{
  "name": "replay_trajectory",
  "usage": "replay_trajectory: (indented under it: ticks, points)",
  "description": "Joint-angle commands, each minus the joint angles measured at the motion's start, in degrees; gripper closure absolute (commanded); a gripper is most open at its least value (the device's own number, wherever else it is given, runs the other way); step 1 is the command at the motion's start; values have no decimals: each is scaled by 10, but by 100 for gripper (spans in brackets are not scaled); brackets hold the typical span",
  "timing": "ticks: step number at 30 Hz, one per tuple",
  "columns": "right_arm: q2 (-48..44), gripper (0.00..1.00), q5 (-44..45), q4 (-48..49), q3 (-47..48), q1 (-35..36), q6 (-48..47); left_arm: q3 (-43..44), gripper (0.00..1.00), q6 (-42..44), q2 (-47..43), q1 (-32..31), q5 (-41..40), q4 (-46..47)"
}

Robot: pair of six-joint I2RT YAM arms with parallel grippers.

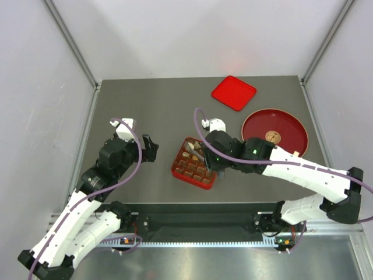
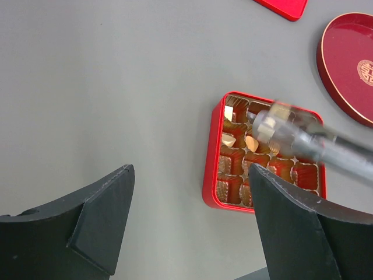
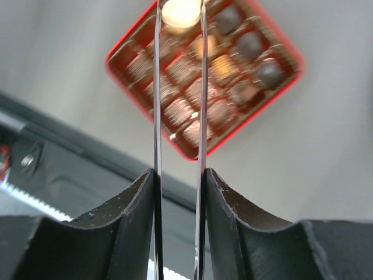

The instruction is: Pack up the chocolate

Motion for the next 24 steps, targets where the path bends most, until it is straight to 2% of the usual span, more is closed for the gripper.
replay_trajectory:
  ticks: [1,10,24]
  points:
    - [0,63,-27,59,-1,29,36,3,16,-2,-7,-2,-12,2]
    - [2,62,-62,86,-36,50,51,1,16,-3,-4,-2,-7,3]
    - [17,56,-26,74,-36,54,51,1,16,-2,-2,-2,-4,3]
